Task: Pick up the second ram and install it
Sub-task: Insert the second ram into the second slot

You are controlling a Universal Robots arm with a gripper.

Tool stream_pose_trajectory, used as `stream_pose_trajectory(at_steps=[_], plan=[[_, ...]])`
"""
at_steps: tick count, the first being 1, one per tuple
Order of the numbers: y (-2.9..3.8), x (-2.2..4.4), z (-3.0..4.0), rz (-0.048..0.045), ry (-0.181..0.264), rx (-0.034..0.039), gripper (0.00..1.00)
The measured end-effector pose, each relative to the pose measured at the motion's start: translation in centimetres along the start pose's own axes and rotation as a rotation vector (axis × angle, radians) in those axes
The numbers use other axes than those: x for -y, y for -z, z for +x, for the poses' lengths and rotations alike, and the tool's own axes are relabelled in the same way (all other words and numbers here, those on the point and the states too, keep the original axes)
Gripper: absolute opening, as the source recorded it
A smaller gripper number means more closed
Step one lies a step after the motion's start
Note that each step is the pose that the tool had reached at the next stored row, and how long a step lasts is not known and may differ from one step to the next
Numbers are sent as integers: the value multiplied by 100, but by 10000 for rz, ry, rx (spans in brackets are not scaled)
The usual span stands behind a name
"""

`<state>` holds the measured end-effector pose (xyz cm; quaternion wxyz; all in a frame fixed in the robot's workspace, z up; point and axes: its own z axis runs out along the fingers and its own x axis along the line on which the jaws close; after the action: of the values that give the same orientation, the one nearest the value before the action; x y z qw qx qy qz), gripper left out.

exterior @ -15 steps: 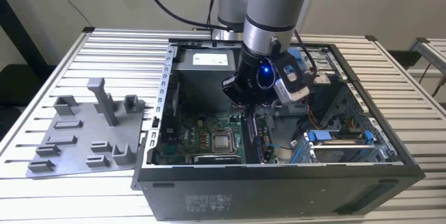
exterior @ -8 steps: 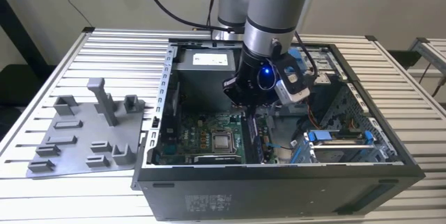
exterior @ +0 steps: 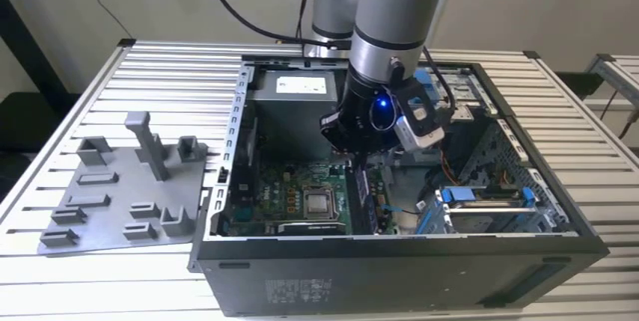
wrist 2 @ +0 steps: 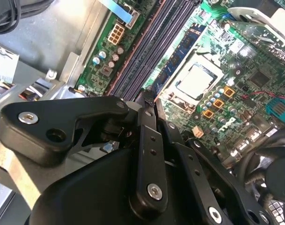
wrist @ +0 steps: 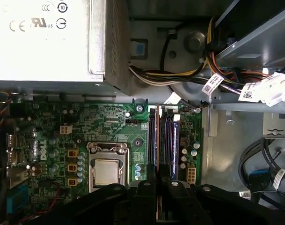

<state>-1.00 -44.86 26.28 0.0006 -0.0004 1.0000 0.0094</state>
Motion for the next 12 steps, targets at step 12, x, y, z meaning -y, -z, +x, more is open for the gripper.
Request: stream_pose_trajectory(at_steps=[12], plan=[[-7,0,0,-2,1,9,14]])
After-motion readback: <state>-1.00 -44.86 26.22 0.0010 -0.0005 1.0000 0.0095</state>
